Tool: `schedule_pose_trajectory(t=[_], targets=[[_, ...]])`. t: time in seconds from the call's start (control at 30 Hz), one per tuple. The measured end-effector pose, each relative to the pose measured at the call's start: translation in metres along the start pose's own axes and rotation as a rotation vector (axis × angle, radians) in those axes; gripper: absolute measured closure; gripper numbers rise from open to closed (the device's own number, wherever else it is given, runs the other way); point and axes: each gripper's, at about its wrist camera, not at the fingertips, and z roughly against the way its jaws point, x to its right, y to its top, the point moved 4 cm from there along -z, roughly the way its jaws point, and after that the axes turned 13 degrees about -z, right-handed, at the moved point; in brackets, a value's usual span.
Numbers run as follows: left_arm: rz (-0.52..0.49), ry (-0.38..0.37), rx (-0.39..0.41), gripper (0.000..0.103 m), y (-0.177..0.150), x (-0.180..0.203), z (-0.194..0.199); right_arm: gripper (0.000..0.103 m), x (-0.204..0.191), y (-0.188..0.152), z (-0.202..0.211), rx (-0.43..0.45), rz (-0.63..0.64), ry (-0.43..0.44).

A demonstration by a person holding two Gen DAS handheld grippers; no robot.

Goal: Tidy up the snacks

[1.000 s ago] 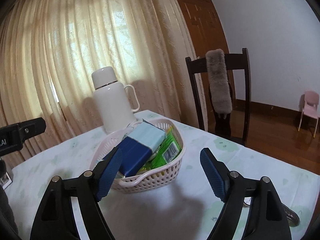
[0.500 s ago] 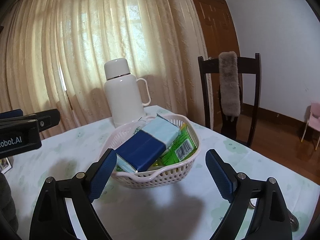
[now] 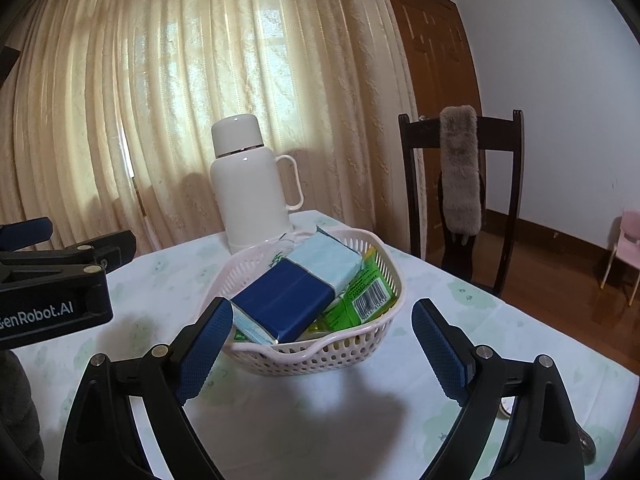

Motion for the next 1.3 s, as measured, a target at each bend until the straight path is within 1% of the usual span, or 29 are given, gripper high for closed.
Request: schedule_pose_trajectory(t=[0.43,0.97,1.3], targets=[[-0.006,0.006,-0.018,0.000,-0.0034,0.0013,-0.0062,0.012,-0.0003,-0.0001,0.0000,0.001,0.003,0.000],[-0.019,0.008,-0.021,0.000,-0.0076,0.0019,-0.0074,0.012,-0.0009,-0.0004,0.0002,0.001,0.004,-0.001],[-0.052,0.021,-0.019,0.000,-0.0082,0.0070,-0.0083,0.012,-0.0028,-0.0004,0.0002,0.001,0.006,-0.002]])
